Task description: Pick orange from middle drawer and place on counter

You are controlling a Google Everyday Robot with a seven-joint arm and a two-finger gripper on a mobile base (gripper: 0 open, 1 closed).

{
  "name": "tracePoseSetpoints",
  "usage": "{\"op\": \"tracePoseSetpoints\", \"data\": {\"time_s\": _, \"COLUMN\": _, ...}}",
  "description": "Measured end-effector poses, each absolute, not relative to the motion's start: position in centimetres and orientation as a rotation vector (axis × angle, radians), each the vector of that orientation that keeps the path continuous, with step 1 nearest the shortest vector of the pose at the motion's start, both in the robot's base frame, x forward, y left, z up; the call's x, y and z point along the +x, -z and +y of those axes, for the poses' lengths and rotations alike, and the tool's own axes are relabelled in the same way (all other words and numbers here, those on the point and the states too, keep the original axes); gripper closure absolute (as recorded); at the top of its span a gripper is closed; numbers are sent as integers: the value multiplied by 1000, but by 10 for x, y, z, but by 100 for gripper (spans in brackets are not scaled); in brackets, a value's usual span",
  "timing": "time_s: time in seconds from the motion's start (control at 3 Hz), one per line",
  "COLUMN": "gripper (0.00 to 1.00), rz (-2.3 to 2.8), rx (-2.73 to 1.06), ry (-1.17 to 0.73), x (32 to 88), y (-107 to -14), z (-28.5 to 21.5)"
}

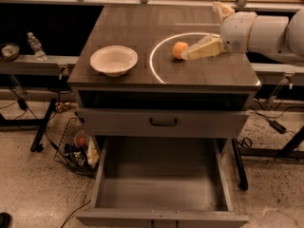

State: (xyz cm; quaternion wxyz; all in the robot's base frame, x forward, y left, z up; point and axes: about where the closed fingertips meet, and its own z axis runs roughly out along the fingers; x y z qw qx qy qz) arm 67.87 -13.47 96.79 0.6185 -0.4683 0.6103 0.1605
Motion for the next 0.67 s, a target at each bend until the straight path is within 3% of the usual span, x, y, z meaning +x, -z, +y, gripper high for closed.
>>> {"op": "tracePoseSetpoints", "data": {"time_s": 0.33, "gripper": 0, "rz": 1348, "rx": -1085, "ry": -353, "x": 636, "y": -1026, "z": -156}}
{"op": "tracePoseSetpoints", "data": {"time_s": 0.67, "gripper": 0, "rz": 1346, "rx": -1090, "ry": -355, "x": 632, "y": -1029, "z": -158}}
